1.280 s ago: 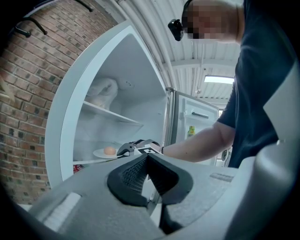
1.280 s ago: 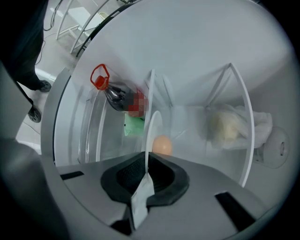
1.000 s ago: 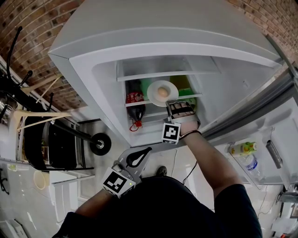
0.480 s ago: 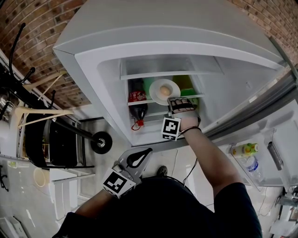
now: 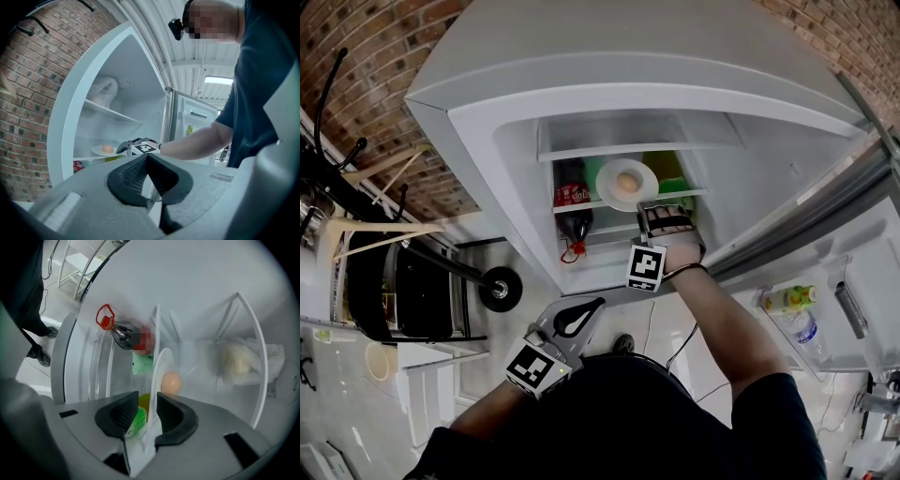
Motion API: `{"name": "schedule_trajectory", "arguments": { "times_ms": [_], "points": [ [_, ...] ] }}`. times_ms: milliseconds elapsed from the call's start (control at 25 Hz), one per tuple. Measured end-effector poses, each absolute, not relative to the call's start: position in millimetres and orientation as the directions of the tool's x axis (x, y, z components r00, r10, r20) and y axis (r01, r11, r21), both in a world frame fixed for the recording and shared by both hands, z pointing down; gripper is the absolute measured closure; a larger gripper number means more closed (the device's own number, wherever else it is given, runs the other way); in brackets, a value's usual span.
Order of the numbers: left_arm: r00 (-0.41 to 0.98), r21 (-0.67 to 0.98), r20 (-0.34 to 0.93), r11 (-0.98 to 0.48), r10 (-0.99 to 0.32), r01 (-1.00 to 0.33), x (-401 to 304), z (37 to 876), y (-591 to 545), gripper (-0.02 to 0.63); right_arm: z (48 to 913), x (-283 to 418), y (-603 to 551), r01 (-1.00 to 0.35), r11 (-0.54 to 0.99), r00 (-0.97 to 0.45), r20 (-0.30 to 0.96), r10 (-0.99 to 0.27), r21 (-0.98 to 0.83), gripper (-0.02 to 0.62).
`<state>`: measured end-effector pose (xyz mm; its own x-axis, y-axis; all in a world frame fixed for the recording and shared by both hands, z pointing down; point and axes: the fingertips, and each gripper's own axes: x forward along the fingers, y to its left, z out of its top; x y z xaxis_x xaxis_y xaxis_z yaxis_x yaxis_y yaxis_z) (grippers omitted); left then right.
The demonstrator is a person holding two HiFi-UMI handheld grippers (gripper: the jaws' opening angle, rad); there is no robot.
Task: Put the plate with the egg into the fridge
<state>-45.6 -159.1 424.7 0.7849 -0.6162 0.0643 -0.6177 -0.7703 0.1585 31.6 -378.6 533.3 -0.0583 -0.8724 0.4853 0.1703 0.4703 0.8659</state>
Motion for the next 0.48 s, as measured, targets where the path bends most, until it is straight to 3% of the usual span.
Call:
{"name": "schedule_trajectory", "arguments": {
  "times_ms": [80,200,480],
  "points": [
    [0.792,0.155,0.059,-0.778,-0.607,-0.608,-43,424,-159,0.601,528,31,-375,0.163,0.456,-0.07,0.472,-0.879,0.875,0.474],
    [0.804,0.146,0.066,-0.791,-0.591,-0.594,-37,422,-159,0.601,523,29,-374,0.154,0.436,-0.086,0.452,-0.888,0.887,0.557],
    [0.8,0.138,0.073,-0.788,-0.596,-0.6,-39,424,-158,0.601,524,27,-383,0.152,0.431,-0.083,0.446,-0.891,0.89,0.566]
  ]
}}
